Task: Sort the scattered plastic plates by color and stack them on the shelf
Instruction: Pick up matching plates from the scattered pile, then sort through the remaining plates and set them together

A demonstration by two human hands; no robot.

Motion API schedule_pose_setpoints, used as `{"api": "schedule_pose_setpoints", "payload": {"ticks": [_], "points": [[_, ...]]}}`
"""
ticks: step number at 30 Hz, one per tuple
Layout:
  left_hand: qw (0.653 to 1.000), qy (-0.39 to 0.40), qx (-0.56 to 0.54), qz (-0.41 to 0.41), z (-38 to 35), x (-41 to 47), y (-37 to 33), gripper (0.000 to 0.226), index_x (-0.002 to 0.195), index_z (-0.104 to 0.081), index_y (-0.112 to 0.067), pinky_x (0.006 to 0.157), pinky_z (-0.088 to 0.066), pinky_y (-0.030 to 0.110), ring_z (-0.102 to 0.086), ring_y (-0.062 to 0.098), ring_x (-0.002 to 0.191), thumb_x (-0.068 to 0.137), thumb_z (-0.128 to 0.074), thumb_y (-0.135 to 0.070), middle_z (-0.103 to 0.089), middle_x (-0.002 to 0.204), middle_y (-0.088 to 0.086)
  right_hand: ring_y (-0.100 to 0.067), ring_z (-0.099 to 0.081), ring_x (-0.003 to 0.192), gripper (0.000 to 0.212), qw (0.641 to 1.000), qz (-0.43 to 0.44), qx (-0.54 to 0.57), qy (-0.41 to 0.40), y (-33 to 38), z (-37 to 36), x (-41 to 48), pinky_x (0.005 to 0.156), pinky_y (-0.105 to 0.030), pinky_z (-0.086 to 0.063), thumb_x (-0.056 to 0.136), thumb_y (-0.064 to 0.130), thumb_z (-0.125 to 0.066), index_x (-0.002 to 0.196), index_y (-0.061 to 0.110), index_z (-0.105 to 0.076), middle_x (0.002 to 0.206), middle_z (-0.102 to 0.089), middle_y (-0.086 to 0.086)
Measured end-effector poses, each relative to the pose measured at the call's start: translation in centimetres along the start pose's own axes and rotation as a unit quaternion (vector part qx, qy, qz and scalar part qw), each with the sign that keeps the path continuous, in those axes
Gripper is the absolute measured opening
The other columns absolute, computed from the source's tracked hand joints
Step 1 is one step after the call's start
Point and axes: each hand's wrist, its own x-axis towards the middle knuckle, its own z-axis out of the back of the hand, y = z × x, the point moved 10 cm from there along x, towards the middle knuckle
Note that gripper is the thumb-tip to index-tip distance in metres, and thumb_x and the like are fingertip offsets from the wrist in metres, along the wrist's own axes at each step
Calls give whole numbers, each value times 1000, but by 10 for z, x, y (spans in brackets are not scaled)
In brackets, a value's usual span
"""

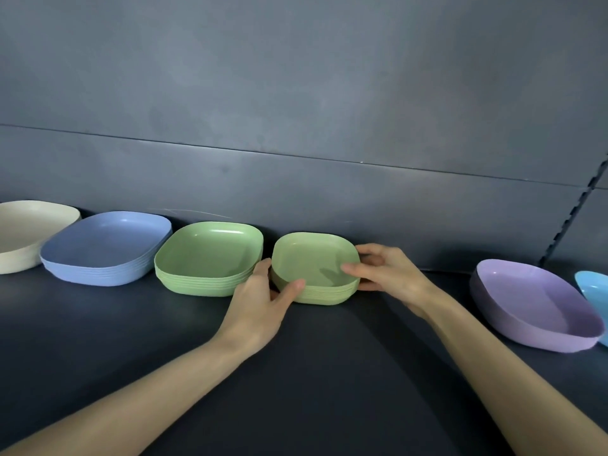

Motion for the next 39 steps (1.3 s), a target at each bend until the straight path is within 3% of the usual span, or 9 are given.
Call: {"api": "schedule_pose_setpoints", "payload": {"ticks": [3, 6, 12, 17, 24, 29, 32, 35, 39], "points": [[1000, -19, -2, -7, 6, -2, -2, 19, 84, -45, -37, 75, -51, 32, -63, 25, 78, 87, -63, -33, -68, 94, 7, -15, -68, 97, 39, 1000, 3, 12, 18, 1, -3, -4, 79, -26, -58, 83, 13, -70, 120, 10, -59, 107, -70, -7], [999, -37, 0, -9, 12, -1, -2, 14, 90, -51, -29, 77, -51, 34, -64, 26, 80, 87, -64, -32, -68, 94, 8, -14, -67, 99, 39, 999, 7, 17, 32, 2, -8, -5, 80, -25, -57, 83, 14, -70, 120, 14, -58, 110, -69, -5], [998, -63, 21, -12, 20, -4, -7, 28, 107, -61, -10, 72, -49, 23, -65, 25, 86, 86, -65, -29, -54, 72, -16, -14, -67, 99, 37, 999, 20, 30, 19, 2, -8, -4, 79, -26, -58, 83, 13, -70, 118, 16, -59, 111, -69, -5], [997, -65, 23, -19, 21, -4, -6, 15, 87, -54, -23, 80, -54, 41, -65, 29, 78, 86, -66, -31, -70, 88, 13, -14, -67, 99, 37, 999, 25, 27, 17, 3, -9, -4, 79, -26, -58, 83, 14, -70, 118, 17, -59, 110, -69, -5], [995, -66, 71, -36, 23, -3, -11, 30, 98, -64, -6, 75, -54, 43, -66, 26, 69, 86, -64, -33, -70, 82, 11, -13, -66, 100, 40, 1000, 30, -4, -4, 4, -8, -4, 79, -27, -58, 82, 15, -71, 120, 13, -57, 111, -67, -5], [985, -91, 135, -63, 35, -3, -16, 28, 99, -64, -8, 74, -54, 37, -67, 21, 69, 86, -65, -32, -69, 73, -2, -17, -67, 90, 36, 996, 25, -86, -13, 10, -2, -4, 77, -30, -58, 82, 22, -71, 115, 12, -59, 104, -68, -8], [964, -109, 219, -103, 41, -6, -31, 18, 85, -66, -16, 69, -49, 31, -64, 19, 71, 87, -63, -34, -66, 70, -10, -19, -65, 83, 31, 991, 18, -132, -26, 13, 8, -6, 79, -32, -57, 84, 20, -69, 112, 10, -60, 100, -67, -12], [951, -94, 253, -152, 33, -9, -54, 16, 84, -65, -20, 72, -50, 32, -65, 19, 78, 87, -60, -34, -68, 79, -9, -18, -64, 88, 37, 973, 31, -223, -45, 21, 23, -13, 81, -30, -54, 83, 23, -70, 116, 9, -60, 105, -67, -9], [922, 2, 314, -226, -5, 1, -91, 25, 107, -61, -20, 82, -46, 31, -58, 19, 101, 89, -56, -38, -63, 106, -6, -13, -59, 94, 44, 924, 43, -373, -76, 40, 54, -31, 84, -20, -41, 81, 30, -72, 119, 13, -60, 116, -64, -3]]}}
